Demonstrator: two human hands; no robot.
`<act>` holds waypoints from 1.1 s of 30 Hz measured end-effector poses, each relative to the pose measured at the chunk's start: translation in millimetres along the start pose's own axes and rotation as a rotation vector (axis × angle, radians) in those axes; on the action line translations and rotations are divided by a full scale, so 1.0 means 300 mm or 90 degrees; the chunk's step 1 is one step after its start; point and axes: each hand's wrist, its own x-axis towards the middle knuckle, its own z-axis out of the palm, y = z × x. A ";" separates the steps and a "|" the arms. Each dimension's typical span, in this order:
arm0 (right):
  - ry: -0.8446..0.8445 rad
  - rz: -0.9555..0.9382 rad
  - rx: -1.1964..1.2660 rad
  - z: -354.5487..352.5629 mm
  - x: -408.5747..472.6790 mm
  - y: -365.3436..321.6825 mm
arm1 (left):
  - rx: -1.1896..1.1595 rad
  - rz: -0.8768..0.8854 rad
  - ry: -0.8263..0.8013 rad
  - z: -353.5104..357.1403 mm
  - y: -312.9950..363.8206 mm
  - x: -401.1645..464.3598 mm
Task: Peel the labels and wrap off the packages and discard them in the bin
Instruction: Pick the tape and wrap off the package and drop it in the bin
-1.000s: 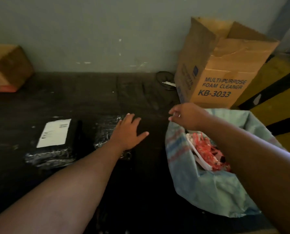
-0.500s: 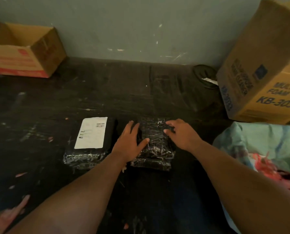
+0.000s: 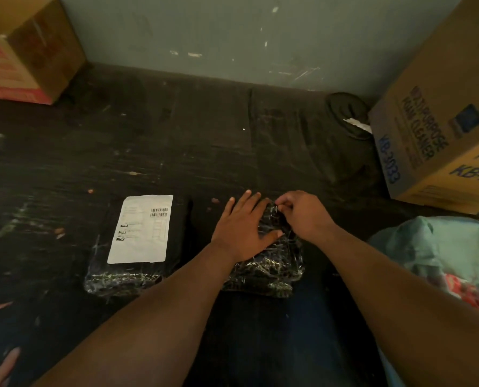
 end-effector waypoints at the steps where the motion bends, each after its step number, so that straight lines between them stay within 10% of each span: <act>1: -0.015 0.001 -0.003 -0.006 0.008 0.002 | 0.003 0.000 0.002 0.000 0.001 0.001; 33: -0.137 -0.086 -0.148 -0.045 0.046 -0.017 | 0.035 -0.006 -0.049 -0.028 0.021 0.015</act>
